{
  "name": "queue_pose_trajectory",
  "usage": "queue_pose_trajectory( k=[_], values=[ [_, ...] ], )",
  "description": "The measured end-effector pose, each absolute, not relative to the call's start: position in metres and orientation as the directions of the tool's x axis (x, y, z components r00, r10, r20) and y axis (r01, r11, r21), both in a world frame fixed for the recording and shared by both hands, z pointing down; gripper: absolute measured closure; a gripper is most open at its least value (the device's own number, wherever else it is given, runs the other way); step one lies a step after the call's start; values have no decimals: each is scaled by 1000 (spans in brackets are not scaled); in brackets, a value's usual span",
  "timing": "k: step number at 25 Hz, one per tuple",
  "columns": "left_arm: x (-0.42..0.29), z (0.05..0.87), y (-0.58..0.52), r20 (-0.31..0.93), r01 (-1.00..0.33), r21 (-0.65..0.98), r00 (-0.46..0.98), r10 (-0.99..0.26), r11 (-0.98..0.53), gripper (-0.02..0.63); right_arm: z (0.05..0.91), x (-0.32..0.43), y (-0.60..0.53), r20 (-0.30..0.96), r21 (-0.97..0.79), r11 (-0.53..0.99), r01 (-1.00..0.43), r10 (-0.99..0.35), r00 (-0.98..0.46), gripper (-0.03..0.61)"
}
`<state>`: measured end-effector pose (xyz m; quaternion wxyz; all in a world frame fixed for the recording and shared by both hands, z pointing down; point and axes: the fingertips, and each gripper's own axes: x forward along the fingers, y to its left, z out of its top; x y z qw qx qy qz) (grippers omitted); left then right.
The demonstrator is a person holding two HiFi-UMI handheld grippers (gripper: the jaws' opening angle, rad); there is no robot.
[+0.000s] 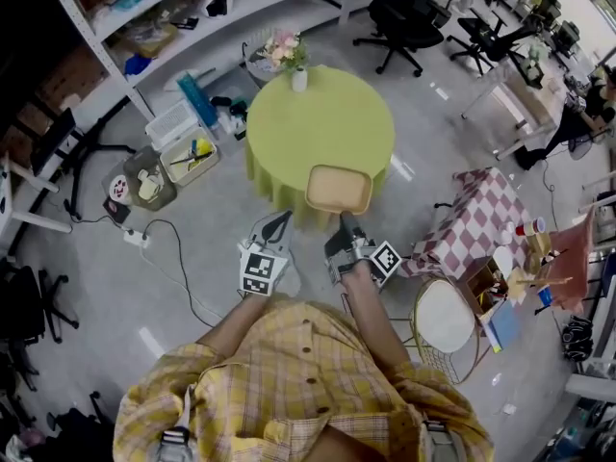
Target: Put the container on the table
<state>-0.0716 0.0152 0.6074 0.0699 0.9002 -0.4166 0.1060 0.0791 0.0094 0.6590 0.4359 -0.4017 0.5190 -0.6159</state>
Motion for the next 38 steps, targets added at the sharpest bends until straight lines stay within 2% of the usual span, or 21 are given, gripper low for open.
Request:
queue_pose_trajectory(
  k=[20,38],
  values=[
    [-65,602,-160,226,-735,56,669,-708,-676,609,648,95,-153,54,-990,-82,112,-972,-231,565],
    [-49,617,-191,252,-739,82,664,-703,-669,609,663,106,-190,90,-985,-123,117,-964,-251,565]
  ],
)
